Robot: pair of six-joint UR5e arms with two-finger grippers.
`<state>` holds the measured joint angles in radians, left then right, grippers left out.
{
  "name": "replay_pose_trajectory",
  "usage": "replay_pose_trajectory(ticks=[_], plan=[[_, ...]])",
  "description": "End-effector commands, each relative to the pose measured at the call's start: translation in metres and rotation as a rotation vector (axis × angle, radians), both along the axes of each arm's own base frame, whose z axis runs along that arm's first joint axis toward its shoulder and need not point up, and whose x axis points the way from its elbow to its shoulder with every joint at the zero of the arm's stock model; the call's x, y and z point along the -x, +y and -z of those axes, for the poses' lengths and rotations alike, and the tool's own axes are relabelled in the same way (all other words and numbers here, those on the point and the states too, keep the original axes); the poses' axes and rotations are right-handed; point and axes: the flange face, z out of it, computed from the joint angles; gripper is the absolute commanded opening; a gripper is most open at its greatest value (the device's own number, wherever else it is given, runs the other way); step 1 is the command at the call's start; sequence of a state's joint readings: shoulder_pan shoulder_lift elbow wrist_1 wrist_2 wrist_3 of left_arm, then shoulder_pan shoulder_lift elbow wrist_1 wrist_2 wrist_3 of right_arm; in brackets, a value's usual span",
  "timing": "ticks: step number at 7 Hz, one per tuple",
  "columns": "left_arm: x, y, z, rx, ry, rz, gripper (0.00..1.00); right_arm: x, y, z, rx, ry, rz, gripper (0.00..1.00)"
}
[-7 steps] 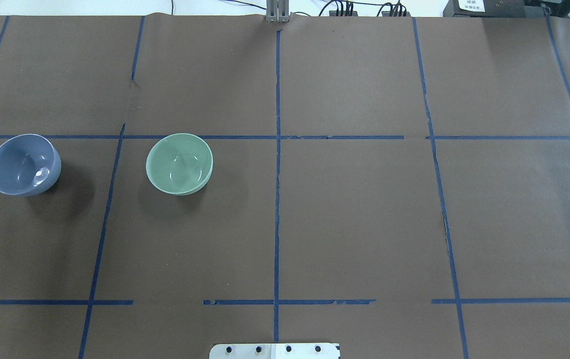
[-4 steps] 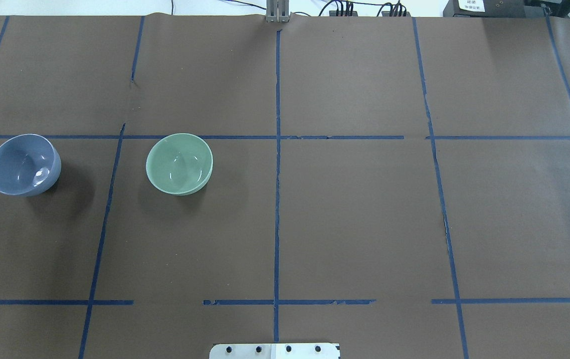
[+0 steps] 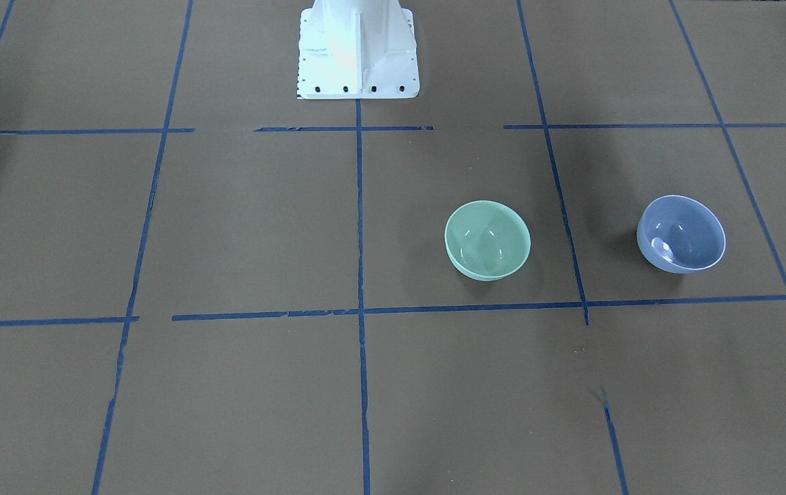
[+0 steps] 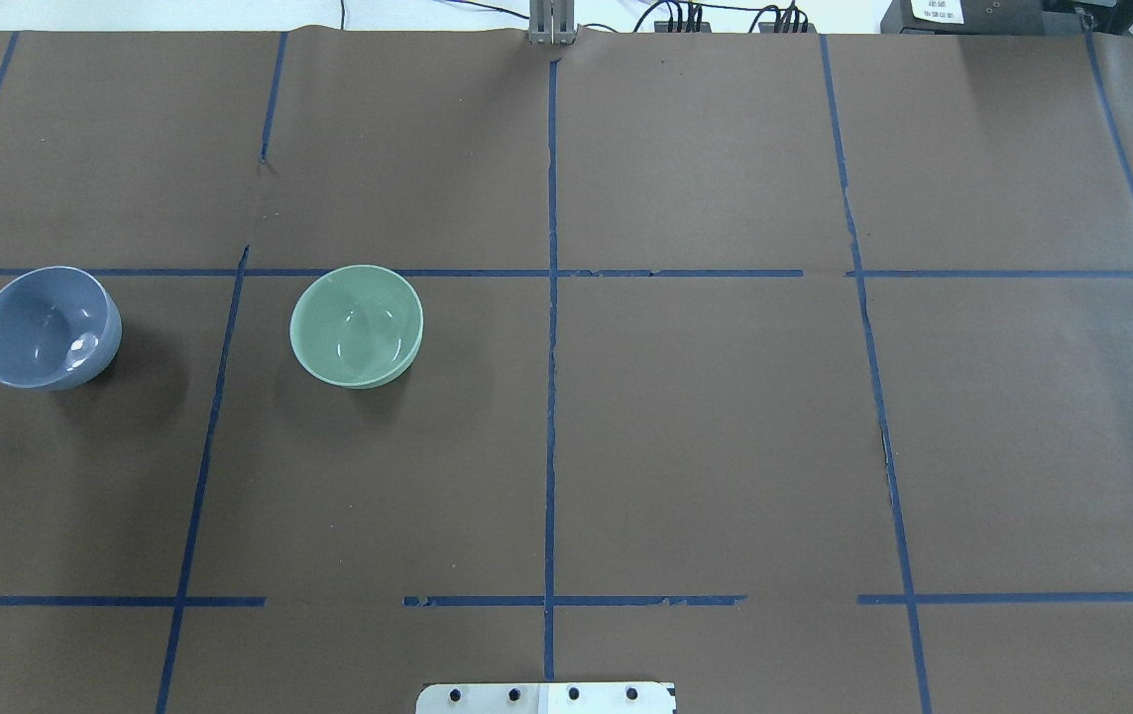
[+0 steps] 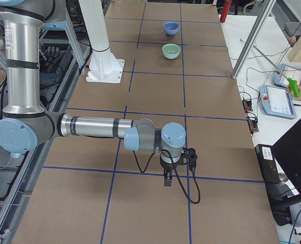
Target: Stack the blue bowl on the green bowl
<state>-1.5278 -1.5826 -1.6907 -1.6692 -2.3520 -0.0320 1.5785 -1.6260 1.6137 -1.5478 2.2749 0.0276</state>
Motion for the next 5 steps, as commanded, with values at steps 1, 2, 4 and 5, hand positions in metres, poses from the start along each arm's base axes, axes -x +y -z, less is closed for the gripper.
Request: replay_pose_trajectory(ticks=[1,2,4,5], plan=[[-0.072,0.005,0.021,0.057,0.062,0.055,1.00,0.000,0.000,0.000,0.000,0.000,0.000,1.00],[-0.102,0.024,0.010,0.054,0.107,0.079,1.00,0.000,0.000,0.000,0.000,0.000,0.000,1.00],[-0.158,0.032,-0.005,0.069,0.097,0.119,1.00,0.000,0.000,0.000,0.000,0.000,0.000,1.00],[-0.185,0.033,-0.014,0.080,0.074,0.100,1.00,0.000,0.000,0.000,0.000,0.000,0.000,1.00]])
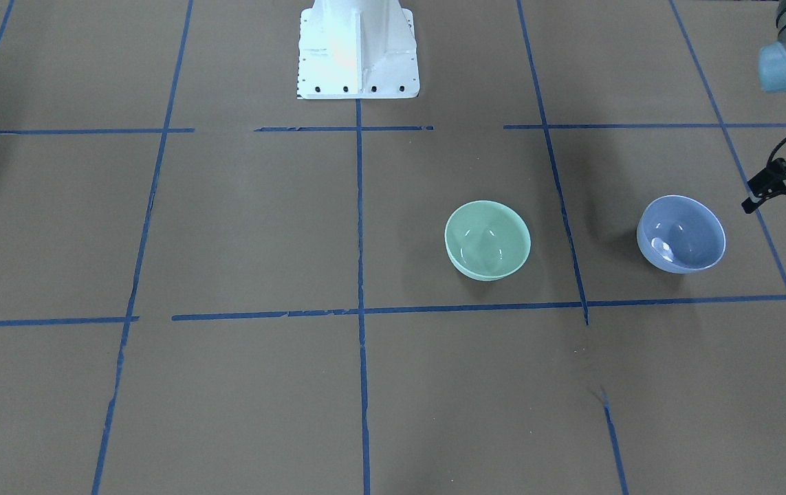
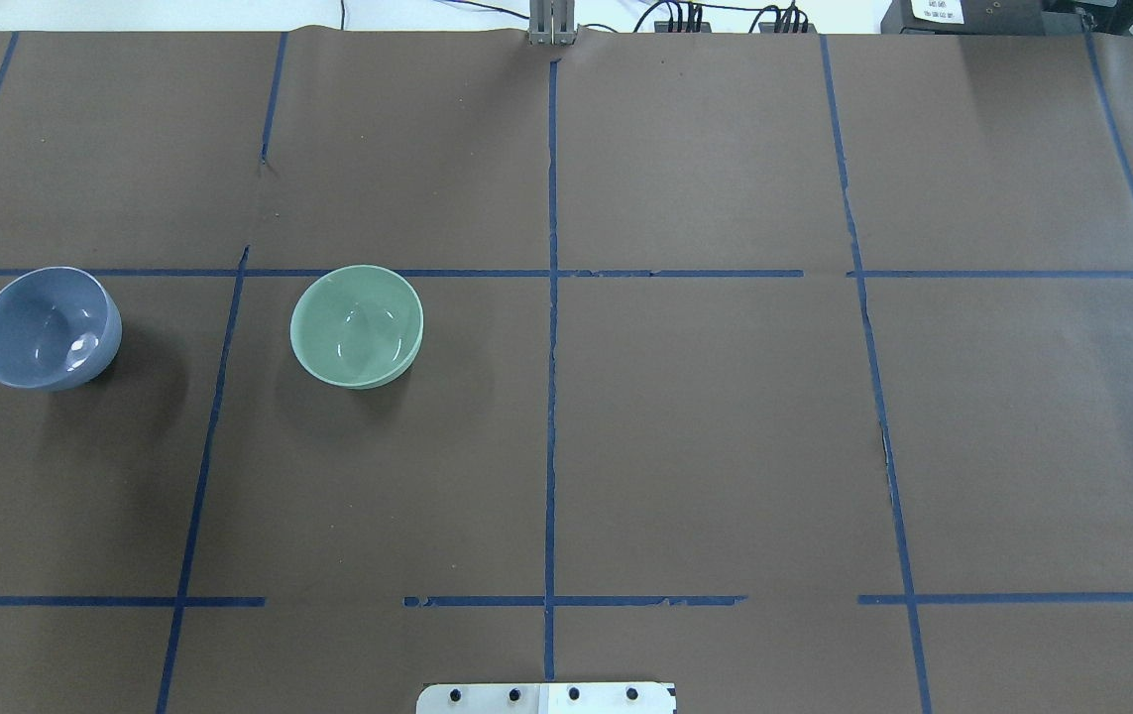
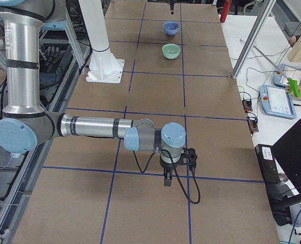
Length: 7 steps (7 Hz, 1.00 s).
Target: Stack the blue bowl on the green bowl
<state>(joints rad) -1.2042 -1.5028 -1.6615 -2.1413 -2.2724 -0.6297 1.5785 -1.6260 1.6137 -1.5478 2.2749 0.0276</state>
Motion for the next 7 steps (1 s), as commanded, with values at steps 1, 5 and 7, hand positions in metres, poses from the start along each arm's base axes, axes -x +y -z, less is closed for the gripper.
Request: replay_pose_trajectory(ticks=[1,5,7], plan=[[-0.053,0.004,-0.022,0.019,-0.032,-0.034,1.00,0.000,0.000,0.000,0.000,0.000,0.000,1.00],[-0.061,-0.002,-0.042,0.025,-0.026,-0.033,0.46,0.000,0.000,0.000,0.000,0.000,0.000,1.00],[-0.061,-0.001,-0.038,0.022,-0.017,-0.036,0.00,0.000,0.000,0.000,0.000,0.000,0.000,1.00]])
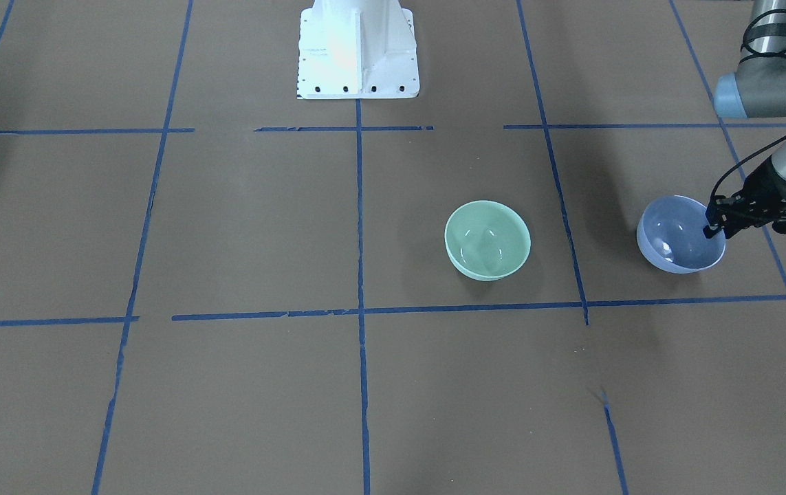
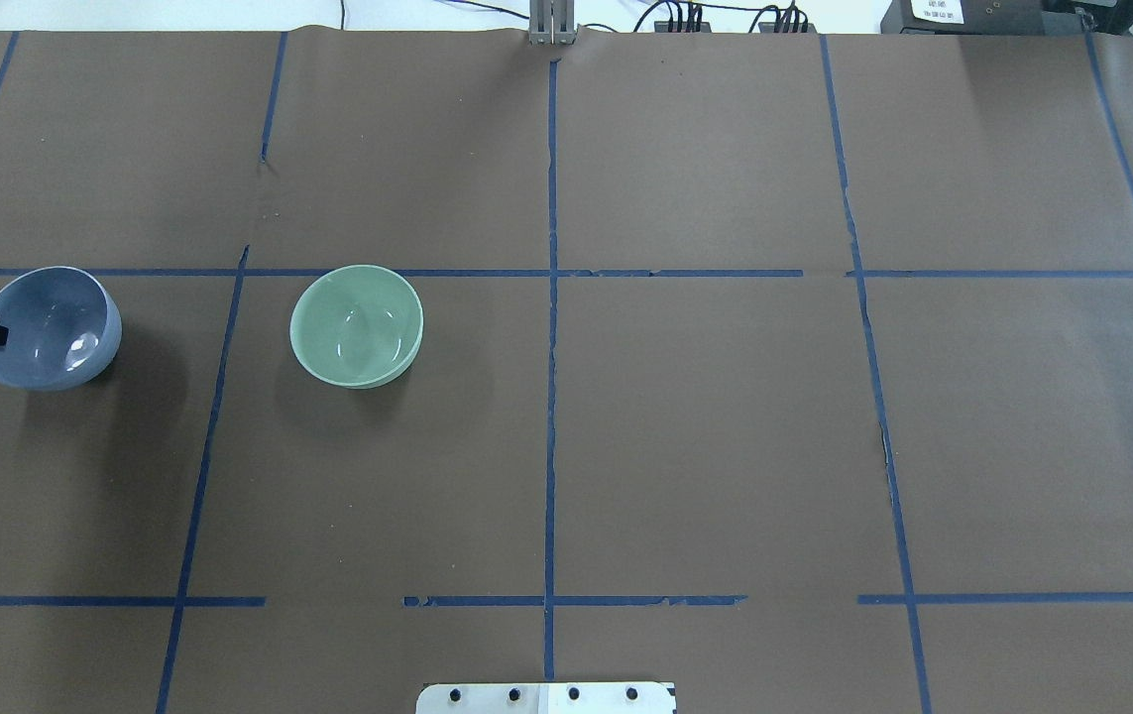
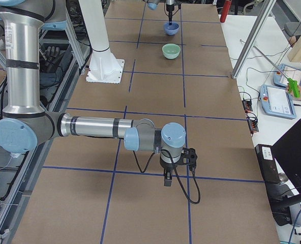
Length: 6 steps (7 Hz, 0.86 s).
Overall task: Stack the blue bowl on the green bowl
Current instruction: 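Lower the left gripper onto the rim of the blue bowl and close, then lift the blue bowl with the left gripper and carry it over the green bowl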
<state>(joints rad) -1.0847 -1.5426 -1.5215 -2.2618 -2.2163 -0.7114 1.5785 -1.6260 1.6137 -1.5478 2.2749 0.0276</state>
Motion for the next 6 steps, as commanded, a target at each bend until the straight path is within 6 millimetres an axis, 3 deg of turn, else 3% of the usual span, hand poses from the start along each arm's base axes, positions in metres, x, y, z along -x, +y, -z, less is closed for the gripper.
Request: replay_pose_trajectory(ticks=[1,3,4,6], plan=[[-0.001,0.000,0.005,-0.007,0.009,-0.003,0.00,0.000,0.000,0.000,0.000,0.000,0.000,1.00],[0.007,0.017,0.056,-0.017,0.125,-0.074,0.00,0.000,0.000,0.000,0.001,0.000,-0.001,1.00],[0.025,0.018,0.084,0.000,0.149,-0.060,0.00,0.000,0.000,0.000,0.001,0.000,-0.001,1.00],[0.065,0.023,0.164,0.023,0.085,-0.048,0.00,0.000,0.000,0.000,0.000,0.000,0.000,1.00]])
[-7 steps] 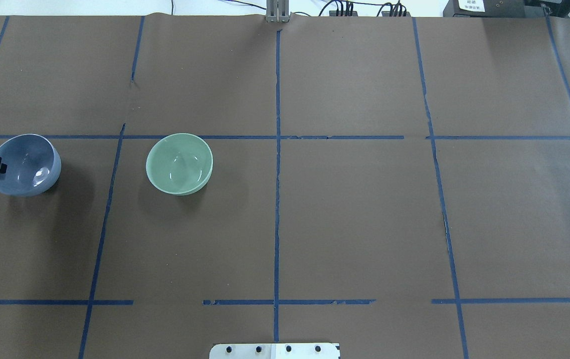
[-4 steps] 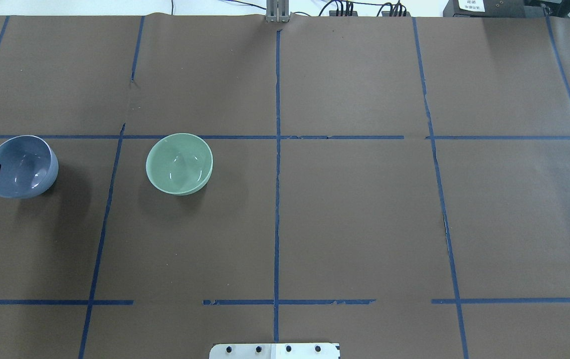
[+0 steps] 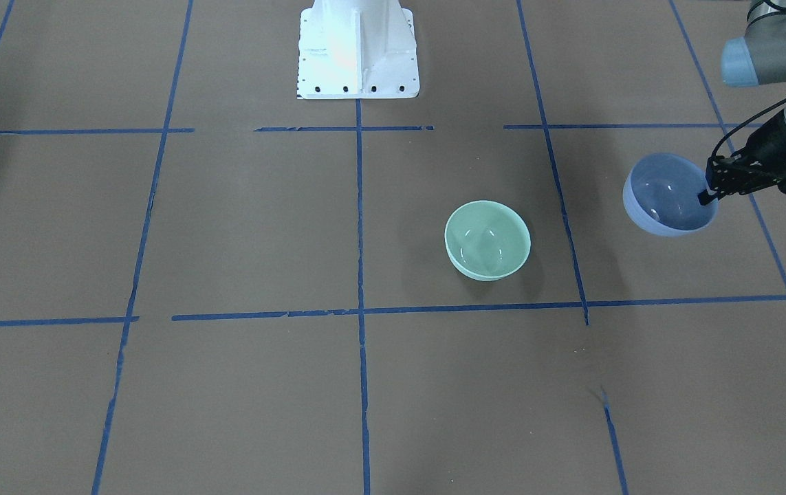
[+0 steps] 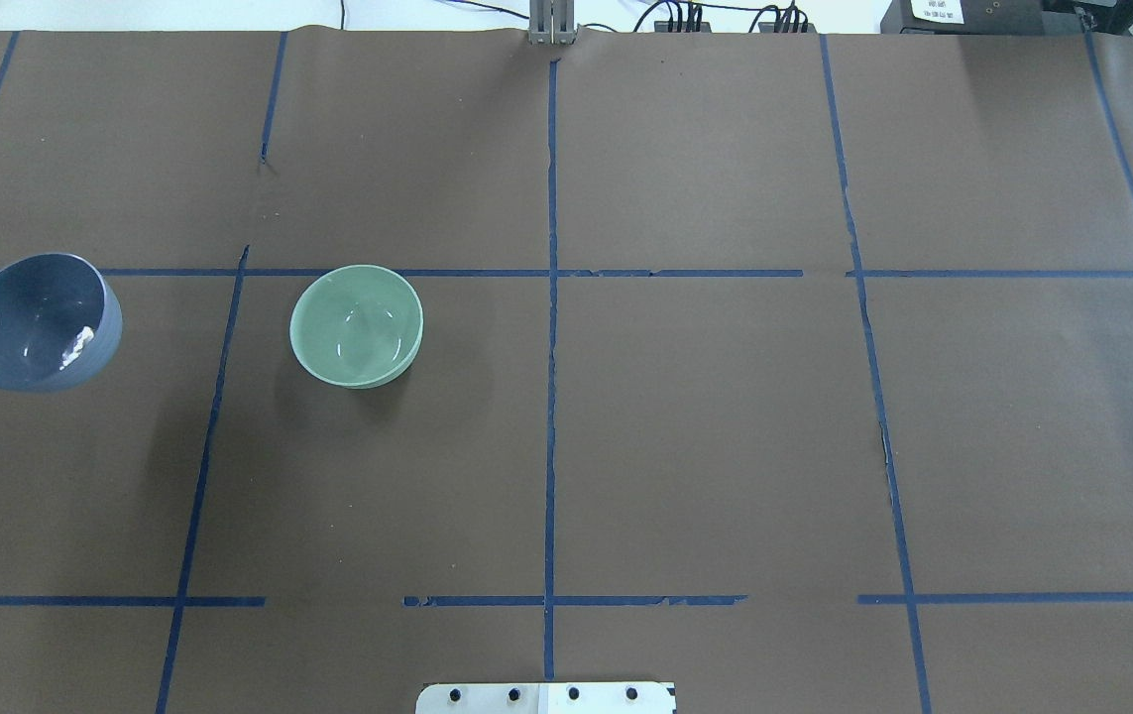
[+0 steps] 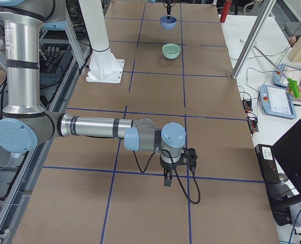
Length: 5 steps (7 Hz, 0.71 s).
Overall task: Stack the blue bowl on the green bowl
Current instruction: 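Lift the blue bowl with the left gripper and carry it over the green bowl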
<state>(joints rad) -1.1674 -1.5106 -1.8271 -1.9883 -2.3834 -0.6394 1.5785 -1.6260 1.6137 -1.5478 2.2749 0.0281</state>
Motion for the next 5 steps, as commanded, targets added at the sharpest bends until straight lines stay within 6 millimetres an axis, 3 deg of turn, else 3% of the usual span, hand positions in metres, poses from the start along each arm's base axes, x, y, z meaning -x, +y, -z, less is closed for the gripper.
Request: replay_pose_trajectory(ticks=[1,3,4,5], plan=[[0.046,0.014,0.084,0.048,-0.047,0.037,0.00,0.000,0.000,0.000,0.000,0.000,0.000,1.00],[0.045,0.010,0.169,0.046,-0.049,0.077,0.00,0.000,0.000,0.000,0.000,0.000,0.000,1.00],[0.015,0.007,0.190,0.117,-0.040,0.127,0.00,0.000,0.000,0.000,0.000,0.000,0.000,1.00],[-0.046,0.006,0.225,0.174,-0.003,0.094,0.00,0.000,0.000,0.000,0.000,0.000,0.000,1.00]])
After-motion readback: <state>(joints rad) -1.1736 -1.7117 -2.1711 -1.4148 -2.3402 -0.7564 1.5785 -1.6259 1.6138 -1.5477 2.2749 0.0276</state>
